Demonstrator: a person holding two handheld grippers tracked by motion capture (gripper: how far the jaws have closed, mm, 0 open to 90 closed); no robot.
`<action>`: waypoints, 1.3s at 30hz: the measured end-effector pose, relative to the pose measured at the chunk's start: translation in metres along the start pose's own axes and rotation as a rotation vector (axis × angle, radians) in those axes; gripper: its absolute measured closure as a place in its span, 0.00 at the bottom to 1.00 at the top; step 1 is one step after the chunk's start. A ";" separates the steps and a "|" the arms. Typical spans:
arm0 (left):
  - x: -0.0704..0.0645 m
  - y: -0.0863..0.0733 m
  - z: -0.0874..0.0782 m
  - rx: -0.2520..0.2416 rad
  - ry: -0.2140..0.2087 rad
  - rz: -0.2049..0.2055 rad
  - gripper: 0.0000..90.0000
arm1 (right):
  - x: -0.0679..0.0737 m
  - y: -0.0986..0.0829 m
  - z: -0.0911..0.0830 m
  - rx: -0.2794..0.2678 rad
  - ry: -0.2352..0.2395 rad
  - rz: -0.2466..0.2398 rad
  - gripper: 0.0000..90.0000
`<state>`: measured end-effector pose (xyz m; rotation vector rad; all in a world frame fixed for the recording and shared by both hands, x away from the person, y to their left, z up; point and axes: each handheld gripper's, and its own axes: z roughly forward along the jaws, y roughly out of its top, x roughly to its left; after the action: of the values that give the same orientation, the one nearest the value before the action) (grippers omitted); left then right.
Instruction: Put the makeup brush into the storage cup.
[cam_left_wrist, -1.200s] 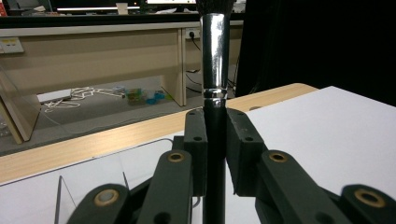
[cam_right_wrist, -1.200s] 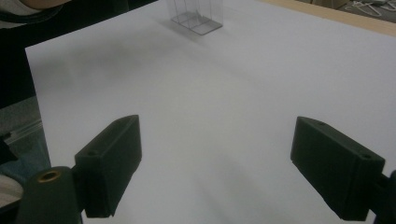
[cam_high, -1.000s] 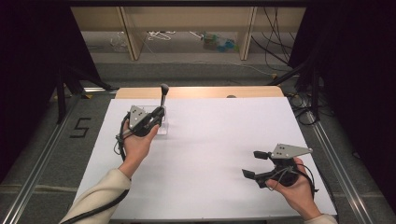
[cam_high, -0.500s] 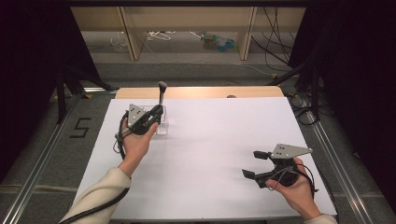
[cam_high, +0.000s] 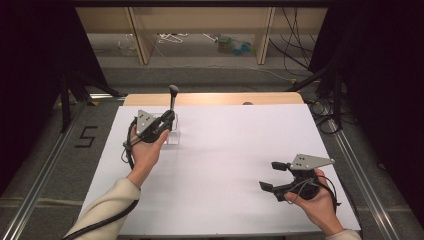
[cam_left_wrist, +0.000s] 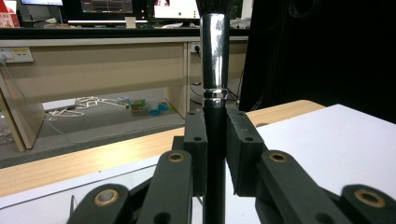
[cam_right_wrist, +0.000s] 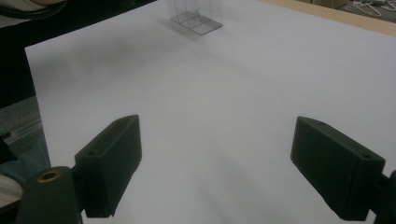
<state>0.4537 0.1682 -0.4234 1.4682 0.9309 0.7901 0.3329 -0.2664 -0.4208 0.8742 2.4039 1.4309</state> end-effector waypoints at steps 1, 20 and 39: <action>0.000 0.000 0.000 -0.001 0.000 0.000 0.88 | 0.000 0.000 0.000 0.000 0.001 0.000 0.19; 0.004 0.004 0.004 -0.016 0.012 -0.012 0.88 | 0.000 0.000 0.000 -0.001 -0.001 -0.004 0.19; 0.006 0.005 0.011 -0.020 0.013 -0.012 0.88 | 0.000 0.000 0.000 0.007 0.004 0.008 0.19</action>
<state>0.4671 0.1687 -0.4203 1.4400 0.9382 0.7989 0.3328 -0.2666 -0.4207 0.8847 2.4124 1.4302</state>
